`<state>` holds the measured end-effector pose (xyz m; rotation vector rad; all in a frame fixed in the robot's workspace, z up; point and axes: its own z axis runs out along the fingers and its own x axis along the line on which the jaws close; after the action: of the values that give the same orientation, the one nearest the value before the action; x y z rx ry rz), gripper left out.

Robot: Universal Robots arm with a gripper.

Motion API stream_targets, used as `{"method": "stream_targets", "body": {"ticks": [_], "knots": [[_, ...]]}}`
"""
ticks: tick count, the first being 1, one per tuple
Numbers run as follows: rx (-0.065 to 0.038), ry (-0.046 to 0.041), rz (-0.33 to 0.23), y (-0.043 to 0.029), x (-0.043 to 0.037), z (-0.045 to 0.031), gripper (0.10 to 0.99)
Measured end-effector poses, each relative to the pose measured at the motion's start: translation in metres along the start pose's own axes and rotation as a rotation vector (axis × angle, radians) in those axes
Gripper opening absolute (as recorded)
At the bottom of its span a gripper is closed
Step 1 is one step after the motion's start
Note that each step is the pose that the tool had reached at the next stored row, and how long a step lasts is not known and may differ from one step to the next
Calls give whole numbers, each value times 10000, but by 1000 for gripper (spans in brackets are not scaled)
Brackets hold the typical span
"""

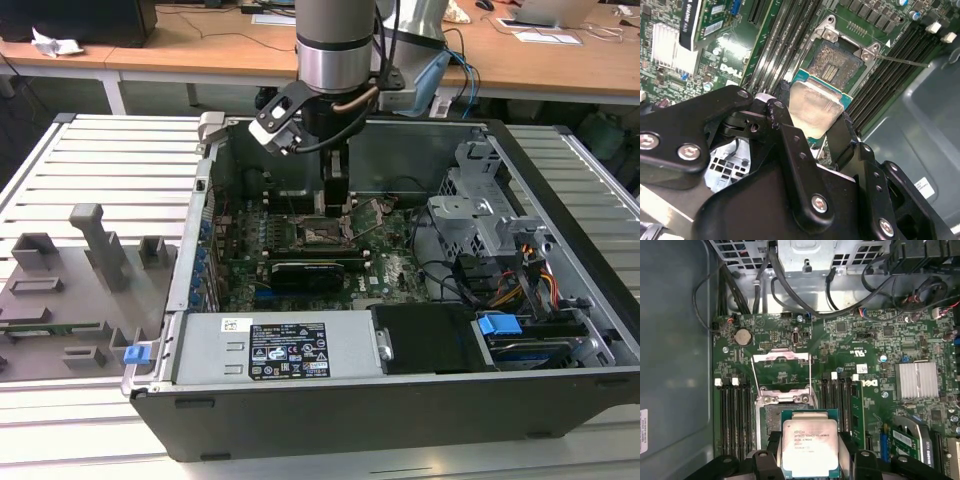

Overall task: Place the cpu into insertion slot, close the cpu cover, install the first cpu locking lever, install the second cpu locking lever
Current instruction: 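Place the cpu into insertion slot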

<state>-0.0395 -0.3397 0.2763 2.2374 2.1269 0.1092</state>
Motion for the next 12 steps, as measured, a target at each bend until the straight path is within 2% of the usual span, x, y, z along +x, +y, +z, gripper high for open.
{"method": "stream_targets", "body": {"ticks": [1,5,12], "knots": [[0,1,-13,-2,6,19,537],[-4,-82,-91,-13,86,110,537],[-3,-65,-405,-29,103,228,537]]}}
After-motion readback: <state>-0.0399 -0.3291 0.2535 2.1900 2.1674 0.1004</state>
